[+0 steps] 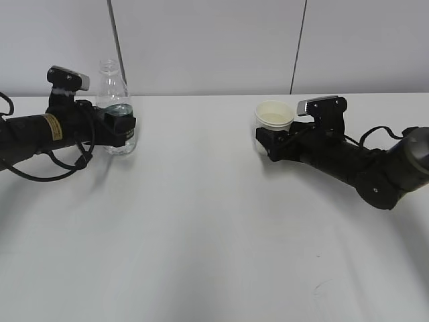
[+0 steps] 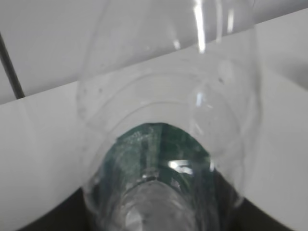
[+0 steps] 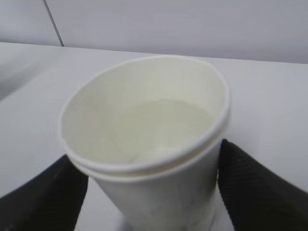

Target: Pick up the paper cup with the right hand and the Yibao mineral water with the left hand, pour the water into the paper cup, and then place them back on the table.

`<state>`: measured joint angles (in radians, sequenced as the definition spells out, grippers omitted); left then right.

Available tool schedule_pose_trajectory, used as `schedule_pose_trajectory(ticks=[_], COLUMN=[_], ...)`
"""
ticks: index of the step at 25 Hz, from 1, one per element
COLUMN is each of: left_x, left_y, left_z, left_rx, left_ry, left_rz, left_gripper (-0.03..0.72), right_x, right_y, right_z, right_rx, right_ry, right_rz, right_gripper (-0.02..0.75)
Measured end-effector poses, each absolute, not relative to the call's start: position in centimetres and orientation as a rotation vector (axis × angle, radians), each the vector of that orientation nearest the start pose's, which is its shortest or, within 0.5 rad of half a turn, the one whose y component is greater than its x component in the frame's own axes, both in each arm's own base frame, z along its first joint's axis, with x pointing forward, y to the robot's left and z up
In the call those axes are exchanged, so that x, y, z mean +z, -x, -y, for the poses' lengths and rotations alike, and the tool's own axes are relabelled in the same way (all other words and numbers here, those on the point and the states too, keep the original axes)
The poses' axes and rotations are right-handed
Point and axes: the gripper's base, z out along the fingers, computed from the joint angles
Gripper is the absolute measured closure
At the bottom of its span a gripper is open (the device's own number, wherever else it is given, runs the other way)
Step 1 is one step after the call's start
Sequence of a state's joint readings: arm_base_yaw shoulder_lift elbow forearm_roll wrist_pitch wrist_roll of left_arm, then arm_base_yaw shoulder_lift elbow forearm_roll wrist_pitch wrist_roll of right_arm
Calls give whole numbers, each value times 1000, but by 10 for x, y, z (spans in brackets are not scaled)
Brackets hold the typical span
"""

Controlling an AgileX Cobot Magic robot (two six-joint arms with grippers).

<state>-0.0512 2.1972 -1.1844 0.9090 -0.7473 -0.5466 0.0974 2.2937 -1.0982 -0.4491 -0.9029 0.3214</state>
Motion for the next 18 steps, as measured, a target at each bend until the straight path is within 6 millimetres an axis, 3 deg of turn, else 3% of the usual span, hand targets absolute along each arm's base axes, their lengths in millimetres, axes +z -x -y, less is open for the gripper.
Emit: schedule_pose_trajectory(ticks=[9, 18], left_x=[111, 111], left_y=[-433, -433], left_z=[71, 71], left_rx=[-453, -453], left_ry=[-608, -608], left_rz=[-1841, -1841], left_gripper=[377, 377], right_x=[70, 90], right_y=[-412, -389], right_z=[-71, -69], right_rx=[410, 393], right_ry=[304, 331], right_rz=[-1840, -1837], right_gripper=[86, 99])
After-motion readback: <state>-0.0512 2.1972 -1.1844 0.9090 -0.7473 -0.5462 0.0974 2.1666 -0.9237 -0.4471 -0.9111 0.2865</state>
